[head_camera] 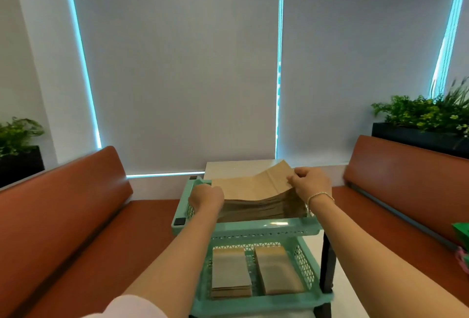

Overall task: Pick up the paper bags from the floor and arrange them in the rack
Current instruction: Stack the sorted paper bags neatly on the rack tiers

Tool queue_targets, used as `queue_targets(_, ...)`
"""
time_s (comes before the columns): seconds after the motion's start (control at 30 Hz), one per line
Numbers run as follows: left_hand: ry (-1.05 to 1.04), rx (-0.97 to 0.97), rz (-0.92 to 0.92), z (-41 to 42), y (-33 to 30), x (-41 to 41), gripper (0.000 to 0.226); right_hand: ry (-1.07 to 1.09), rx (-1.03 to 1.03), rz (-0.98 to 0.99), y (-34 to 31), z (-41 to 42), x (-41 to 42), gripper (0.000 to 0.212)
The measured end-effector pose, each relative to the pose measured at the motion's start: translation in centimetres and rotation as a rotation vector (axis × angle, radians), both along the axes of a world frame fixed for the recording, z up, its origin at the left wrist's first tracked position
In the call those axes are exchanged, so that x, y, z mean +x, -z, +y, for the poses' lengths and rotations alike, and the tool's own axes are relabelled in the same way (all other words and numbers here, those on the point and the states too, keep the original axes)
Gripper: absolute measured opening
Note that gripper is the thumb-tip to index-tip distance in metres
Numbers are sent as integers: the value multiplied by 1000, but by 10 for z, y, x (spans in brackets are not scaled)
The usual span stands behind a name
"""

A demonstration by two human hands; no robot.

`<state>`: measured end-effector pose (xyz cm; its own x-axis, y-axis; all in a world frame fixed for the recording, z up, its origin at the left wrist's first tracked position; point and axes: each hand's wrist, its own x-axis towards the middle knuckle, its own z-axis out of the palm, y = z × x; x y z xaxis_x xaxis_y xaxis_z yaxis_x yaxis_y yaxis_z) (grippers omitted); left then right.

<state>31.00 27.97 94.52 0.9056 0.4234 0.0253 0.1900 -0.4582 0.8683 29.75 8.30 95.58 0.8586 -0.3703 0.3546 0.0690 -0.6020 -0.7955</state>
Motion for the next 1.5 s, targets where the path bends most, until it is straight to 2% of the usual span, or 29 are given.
queue_targets(0.2, -61, -151, 15, -9, 12, 3, 16, 15, -59, 12, 15, -3, 11, 24)
queue_targets(0.47, 41, -101, 131, -5, 18, 11, 27, 63, -101, -20, 31, -2, 16, 31)
queue_targets(0.6, 89, -104, 123, -5, 20, 9, 28, 73, -121, -20, 35, -3, 18, 25)
queue_targets(0.93, -11, -13, 78, -4, 19, 8, 31, 117, -181, 48, 38, -2, 24, 19)
queue_targets(1.3, 11, 96, 143, -3, 20, 10, 28, 132, -210, 75, 41, -2, 29, 15)
queue_targets(1.5, 57, 142, 179, -1, 21, 14, 26, 129, -252, 110, 42, -2, 31, 20)
